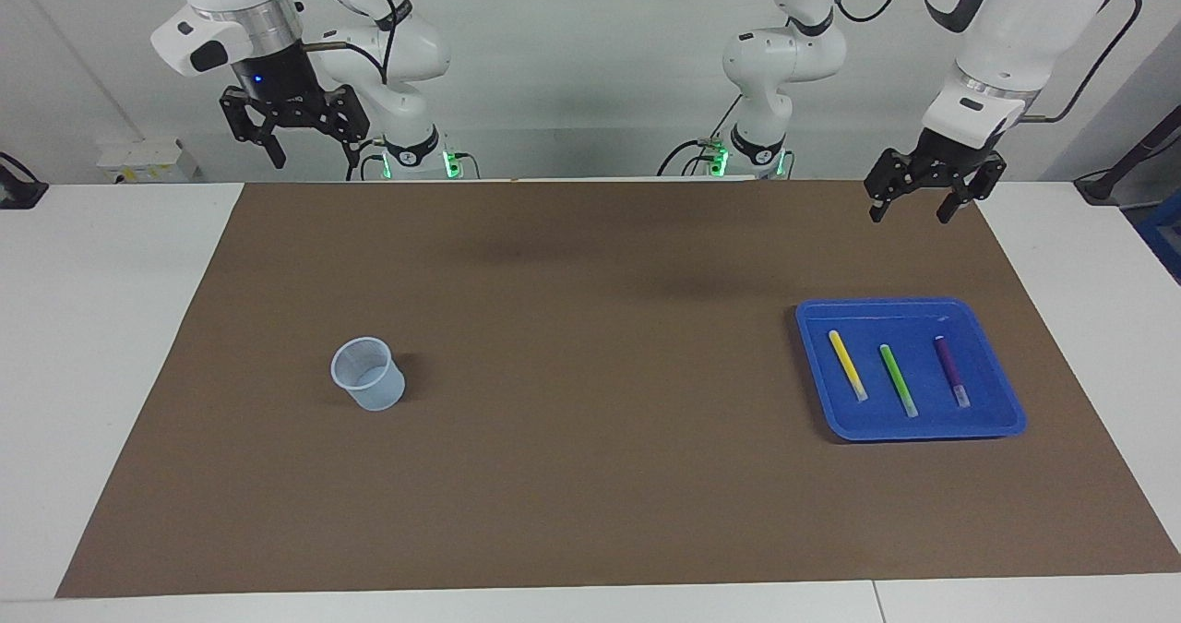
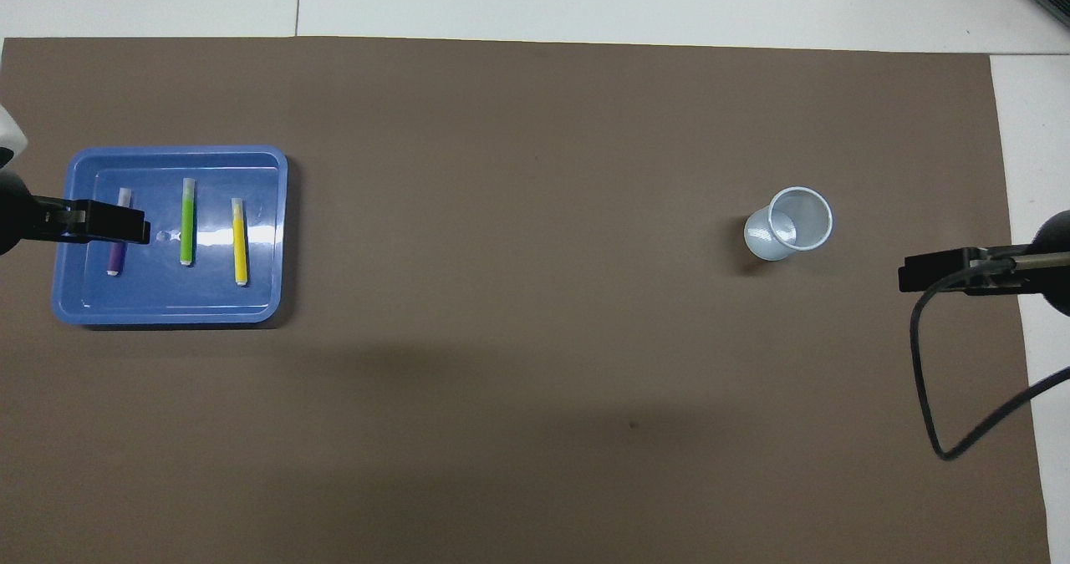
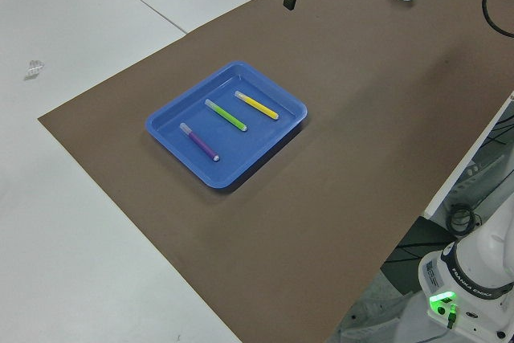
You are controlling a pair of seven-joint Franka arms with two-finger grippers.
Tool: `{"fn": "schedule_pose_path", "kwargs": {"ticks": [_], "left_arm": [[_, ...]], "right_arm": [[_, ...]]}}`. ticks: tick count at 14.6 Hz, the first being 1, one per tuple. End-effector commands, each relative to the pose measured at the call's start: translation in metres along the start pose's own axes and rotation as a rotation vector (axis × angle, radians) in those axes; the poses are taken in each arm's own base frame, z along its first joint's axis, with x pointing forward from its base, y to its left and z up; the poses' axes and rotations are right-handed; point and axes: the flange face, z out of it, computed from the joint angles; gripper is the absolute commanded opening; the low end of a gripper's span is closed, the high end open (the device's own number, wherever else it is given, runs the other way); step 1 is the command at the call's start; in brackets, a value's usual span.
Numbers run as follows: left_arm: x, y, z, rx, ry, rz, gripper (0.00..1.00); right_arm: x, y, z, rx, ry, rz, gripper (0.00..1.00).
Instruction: Transfer and insert pens with both arms
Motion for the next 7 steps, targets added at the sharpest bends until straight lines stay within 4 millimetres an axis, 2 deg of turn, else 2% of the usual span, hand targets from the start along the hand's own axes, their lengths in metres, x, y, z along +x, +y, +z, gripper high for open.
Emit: {"fn": "schedule_pose_path", "kwargs": {"ticks": [1, 7], "left_arm": [[-0.0065, -0.0005, -0.0042, -0.005, -0.005, -0.013, 1.0], [-0.0063, -0.0005, -0.0057, -0.005, -0.002, -0.012, 1.0]], "right_arm": [[-0.0036, 0.0036, 0.0026, 0.025, 0.011, 0.02, 1.0], [-0.0046, 0.0003, 0.002, 0.021, 0.01, 0.08, 1.0]]}}
